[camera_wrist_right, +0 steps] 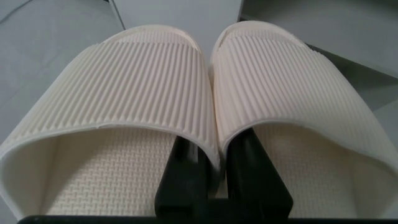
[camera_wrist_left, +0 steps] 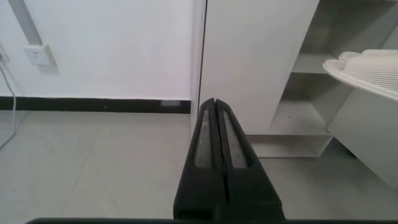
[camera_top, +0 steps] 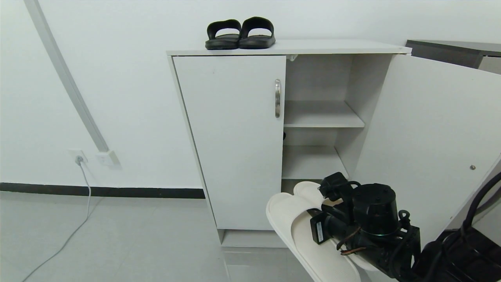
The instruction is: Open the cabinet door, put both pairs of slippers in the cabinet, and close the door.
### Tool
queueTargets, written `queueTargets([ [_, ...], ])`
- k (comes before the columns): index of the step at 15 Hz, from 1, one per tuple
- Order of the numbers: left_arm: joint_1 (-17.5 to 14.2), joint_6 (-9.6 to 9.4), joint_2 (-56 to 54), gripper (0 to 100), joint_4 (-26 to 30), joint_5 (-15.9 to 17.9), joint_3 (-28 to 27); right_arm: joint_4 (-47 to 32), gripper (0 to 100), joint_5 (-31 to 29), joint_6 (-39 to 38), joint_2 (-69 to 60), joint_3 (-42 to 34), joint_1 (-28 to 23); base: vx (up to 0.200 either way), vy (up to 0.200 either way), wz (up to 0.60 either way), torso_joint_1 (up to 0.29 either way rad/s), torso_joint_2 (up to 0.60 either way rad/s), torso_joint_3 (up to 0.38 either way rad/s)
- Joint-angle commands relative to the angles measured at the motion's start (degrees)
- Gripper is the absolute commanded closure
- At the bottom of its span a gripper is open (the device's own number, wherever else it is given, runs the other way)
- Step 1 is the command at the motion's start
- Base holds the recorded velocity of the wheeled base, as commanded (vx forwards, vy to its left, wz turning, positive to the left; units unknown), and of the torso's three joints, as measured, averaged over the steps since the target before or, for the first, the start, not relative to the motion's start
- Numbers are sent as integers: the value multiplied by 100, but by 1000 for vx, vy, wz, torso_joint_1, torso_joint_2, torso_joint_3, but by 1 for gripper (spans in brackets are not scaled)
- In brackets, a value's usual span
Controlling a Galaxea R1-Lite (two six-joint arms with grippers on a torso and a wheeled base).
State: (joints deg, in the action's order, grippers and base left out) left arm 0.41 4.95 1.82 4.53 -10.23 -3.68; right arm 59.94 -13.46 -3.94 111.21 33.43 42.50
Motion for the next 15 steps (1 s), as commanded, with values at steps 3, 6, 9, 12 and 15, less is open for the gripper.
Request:
queueTargets([
  [3, -24, -82, -164, 100, -418, 909, 351, 9, 100, 1, -2, 23, -12, 57, 0, 0, 0, 0, 0, 0],
  [6, -24, -152, -164, 100, -427, 1146, 359, 9, 100, -8, -2, 14, -29, 83, 0, 0, 0, 0, 0, 0],
  [9, -24, -179, -164, 100, -436, 1146, 359, 9, 100, -8, -2, 14, -20, 127, 0, 0, 0, 0, 0, 0],
  [12, -24, -117, -173, 100, -436, 636, 359, 9, 100, -254, -2, 23, 15, 127, 0, 0, 0, 0, 0, 0],
  [15, -24, -99, -173, 100, -436, 671, 359, 0, 100, -1467, -19, 463, 674, 259, 0, 0, 0, 0, 0, 0],
])
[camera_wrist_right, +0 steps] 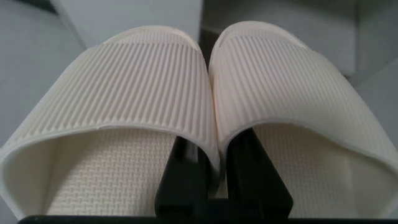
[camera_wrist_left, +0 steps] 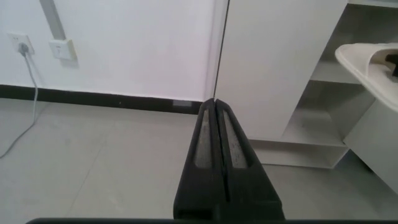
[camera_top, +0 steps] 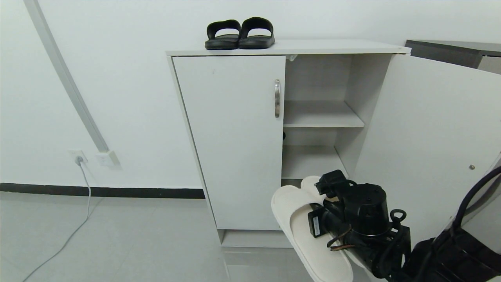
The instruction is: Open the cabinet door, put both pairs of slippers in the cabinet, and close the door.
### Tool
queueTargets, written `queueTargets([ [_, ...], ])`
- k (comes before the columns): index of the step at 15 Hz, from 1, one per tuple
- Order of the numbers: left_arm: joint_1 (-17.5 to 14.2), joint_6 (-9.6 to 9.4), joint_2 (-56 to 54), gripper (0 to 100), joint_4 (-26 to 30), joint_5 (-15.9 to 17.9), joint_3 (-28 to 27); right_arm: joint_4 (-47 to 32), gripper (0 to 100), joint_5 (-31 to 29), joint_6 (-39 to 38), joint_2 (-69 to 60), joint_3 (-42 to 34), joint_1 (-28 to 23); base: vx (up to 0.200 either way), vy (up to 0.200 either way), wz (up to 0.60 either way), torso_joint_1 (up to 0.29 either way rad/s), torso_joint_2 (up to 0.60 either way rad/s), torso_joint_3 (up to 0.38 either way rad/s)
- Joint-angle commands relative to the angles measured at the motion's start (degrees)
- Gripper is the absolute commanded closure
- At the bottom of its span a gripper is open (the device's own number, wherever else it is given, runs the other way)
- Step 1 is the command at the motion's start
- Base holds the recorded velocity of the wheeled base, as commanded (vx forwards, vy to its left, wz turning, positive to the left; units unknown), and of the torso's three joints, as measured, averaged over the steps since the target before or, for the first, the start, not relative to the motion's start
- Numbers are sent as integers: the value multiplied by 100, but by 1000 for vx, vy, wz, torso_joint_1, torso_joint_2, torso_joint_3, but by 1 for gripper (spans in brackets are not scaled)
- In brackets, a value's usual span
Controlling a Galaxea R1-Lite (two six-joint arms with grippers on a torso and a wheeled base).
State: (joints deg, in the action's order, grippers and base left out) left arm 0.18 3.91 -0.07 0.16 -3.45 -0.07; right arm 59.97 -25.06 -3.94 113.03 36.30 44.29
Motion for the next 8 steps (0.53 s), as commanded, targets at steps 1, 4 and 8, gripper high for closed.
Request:
queueTargets([
  [1, -1, -5, 16, 100, 2, 20, -1, -2, 100, -746, -81, 545, 755, 80, 0, 0, 0, 0, 0, 0],
  [4, -1, 13, 16, 100, 2, 20, -1, -11, 100, -1651, -327, 1186, 1494, -69, 0, 0, 0, 0, 0, 0],
  [8, -1, 13, 16, 100, 2, 29, -1, -2, 100, -1809, -371, 1300, 1652, -175, 0, -100, 0, 1, 1, 1],
])
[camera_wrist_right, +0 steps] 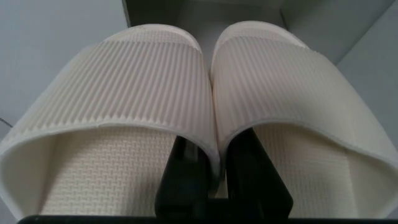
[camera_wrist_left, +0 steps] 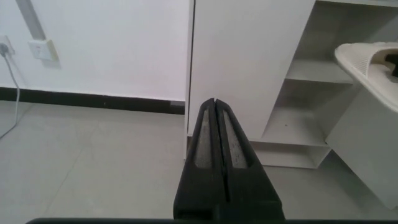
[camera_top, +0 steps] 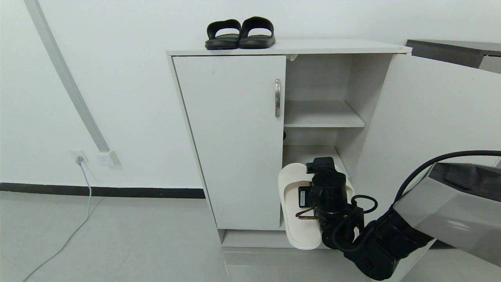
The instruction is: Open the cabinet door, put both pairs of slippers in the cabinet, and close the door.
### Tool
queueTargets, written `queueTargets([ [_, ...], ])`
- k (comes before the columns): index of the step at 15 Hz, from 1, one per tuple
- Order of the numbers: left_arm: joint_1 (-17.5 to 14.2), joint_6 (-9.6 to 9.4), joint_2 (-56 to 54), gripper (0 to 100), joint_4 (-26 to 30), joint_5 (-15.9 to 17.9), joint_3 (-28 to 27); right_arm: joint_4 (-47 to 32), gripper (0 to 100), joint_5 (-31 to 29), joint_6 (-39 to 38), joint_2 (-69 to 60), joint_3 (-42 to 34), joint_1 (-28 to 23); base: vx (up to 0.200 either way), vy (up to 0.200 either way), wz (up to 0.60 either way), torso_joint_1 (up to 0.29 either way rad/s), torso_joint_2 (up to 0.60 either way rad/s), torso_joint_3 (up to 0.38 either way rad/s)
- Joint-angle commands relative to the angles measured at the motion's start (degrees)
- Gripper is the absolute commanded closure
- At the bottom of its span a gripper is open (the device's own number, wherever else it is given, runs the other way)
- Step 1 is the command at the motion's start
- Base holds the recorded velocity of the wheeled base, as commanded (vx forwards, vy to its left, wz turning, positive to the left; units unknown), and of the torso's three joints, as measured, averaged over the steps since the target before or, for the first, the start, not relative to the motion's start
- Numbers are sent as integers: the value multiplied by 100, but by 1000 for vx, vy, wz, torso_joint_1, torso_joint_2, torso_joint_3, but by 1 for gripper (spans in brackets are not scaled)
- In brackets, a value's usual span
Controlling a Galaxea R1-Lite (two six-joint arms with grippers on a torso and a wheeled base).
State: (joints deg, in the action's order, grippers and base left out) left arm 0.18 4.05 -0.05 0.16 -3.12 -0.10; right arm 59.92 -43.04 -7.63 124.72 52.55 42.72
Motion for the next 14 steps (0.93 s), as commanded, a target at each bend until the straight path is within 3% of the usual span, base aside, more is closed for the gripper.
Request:
queueTargets([
  [1, -1, 0, 14, 100, 2, -4, 1, 2, 100, -11, -2, 140, 27, -18, 0, -200, 0, 2, 2, 2],
  [5, -1, 8, 14, 100, 2, -4, 1, 11, 100, -20, -10, 140, 18, -18, 0, -200, 0, 6, 2, 0],
  [14, -1, 44, 14, 100, 2, -4, 1, 293, 100, 191, 34, 123, -263, 158, 0, 0, 0, 0, 0, 0],
])
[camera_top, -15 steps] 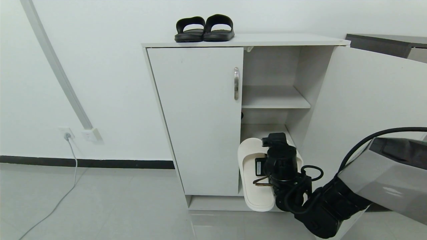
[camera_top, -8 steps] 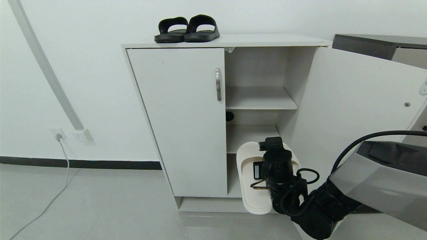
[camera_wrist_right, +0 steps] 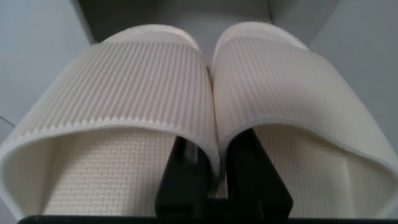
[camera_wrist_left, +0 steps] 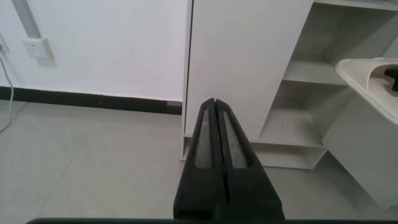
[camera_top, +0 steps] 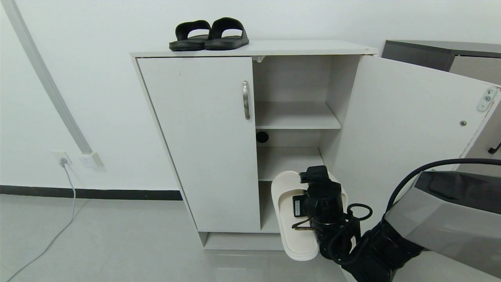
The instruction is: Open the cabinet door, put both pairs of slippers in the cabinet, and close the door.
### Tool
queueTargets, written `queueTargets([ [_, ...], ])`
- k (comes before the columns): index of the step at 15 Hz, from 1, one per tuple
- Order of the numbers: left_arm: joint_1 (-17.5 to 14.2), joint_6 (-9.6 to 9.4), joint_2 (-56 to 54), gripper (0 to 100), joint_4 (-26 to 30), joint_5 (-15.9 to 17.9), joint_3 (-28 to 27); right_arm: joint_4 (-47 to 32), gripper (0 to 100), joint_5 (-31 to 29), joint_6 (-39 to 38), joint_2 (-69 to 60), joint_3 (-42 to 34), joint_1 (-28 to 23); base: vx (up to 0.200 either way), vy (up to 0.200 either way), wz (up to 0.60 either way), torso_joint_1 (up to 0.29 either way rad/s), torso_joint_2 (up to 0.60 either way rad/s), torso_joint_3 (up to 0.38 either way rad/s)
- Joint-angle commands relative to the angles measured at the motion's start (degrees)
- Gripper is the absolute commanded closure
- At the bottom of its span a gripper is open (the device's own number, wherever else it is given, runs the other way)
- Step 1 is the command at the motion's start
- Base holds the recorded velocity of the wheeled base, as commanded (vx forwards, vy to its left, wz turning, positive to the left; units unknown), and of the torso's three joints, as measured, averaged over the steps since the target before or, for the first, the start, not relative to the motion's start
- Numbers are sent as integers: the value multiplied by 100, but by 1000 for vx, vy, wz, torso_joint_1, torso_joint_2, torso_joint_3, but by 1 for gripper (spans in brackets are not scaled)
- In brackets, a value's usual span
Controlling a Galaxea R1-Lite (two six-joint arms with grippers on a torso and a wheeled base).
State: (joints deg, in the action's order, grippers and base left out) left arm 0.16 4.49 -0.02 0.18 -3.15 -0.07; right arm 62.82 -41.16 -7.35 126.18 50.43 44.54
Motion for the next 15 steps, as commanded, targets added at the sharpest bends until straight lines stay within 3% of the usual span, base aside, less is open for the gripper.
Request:
queueTargets([
  [1, 2, 17, 11, 100, -1, -2, -1, -15, 100, -7, 6, -24, -77, -77, 0, 0, 0, 0, 0, 0],
  [15, 2, 35, 11, 100, -1, -2, -1, -15, 100, -24, 146, -138, -394, -614, 0, 0, 0, 0, 0, 0],
])
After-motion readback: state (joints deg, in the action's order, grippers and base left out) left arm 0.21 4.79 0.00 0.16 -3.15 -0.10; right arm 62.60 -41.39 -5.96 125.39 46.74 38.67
